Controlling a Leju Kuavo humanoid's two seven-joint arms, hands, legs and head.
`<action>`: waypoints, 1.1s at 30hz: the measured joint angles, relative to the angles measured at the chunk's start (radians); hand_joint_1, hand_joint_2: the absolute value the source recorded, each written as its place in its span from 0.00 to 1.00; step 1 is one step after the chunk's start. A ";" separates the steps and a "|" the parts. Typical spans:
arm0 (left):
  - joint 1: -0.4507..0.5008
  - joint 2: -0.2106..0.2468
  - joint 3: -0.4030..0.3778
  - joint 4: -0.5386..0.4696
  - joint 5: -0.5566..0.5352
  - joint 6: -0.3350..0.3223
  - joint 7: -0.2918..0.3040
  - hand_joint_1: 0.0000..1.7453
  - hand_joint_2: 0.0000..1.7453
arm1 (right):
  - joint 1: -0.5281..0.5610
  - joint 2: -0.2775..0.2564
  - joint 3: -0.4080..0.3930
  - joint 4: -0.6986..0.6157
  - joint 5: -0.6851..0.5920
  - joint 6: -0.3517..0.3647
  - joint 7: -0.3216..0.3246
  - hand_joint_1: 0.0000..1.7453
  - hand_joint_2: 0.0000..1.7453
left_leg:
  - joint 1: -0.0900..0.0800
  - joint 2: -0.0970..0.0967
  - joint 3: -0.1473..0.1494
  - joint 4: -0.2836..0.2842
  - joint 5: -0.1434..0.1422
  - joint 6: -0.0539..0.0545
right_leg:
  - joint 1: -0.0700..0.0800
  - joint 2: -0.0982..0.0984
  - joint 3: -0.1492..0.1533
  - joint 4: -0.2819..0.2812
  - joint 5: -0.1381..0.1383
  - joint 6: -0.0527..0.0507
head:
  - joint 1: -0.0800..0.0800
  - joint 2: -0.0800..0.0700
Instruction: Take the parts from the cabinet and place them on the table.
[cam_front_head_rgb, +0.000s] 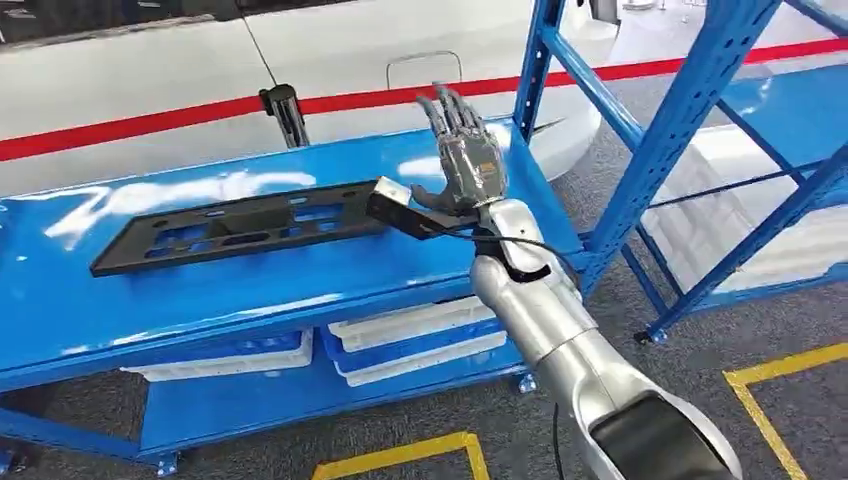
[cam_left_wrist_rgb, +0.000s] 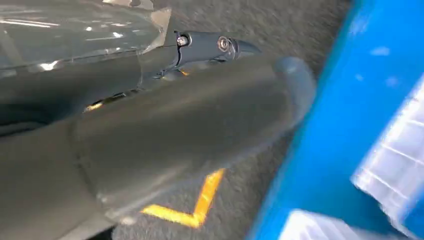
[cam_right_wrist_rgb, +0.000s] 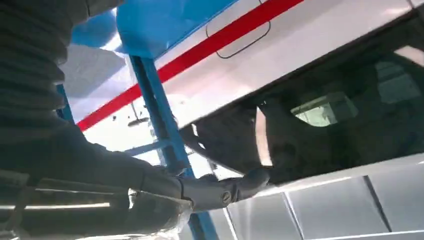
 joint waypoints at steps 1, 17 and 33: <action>0.002 0.004 0.000 0.002 0.000 0.016 0.018 0.00 0.00 | -0.005 0.003 0.000 0.000 0.000 -0.002 -0.001 0.00 1.00 | 0.004 -0.001 -0.007 0.028 -0.006 -0.005 | -0.001 0.003 0.009 -0.003 -0.004 -0.006 | -0.001 0.000; 0.070 0.060 0.000 0.036 -0.046 0.159 0.323 0.00 0.00 | 0.001 0.015 0.025 -0.006 -0.021 -0.010 0.001 0.00 1.00 | -0.002 0.004 -0.092 -0.001 0.086 0.032 | 0.024 0.008 0.027 0.045 -0.078 0.006 | -0.002 0.000; 0.077 0.104 -0.349 0.053 -0.504 0.058 0.918 0.00 0.00 | 0.105 0.093 0.202 0.011 0.067 0.042 -0.001 0.00 1.00 | -0.026 -0.012 -0.084 0.003 0.064 0.032 | 0.047 0.011 0.041 -0.013 -0.035 -0.030 | -0.002 0.000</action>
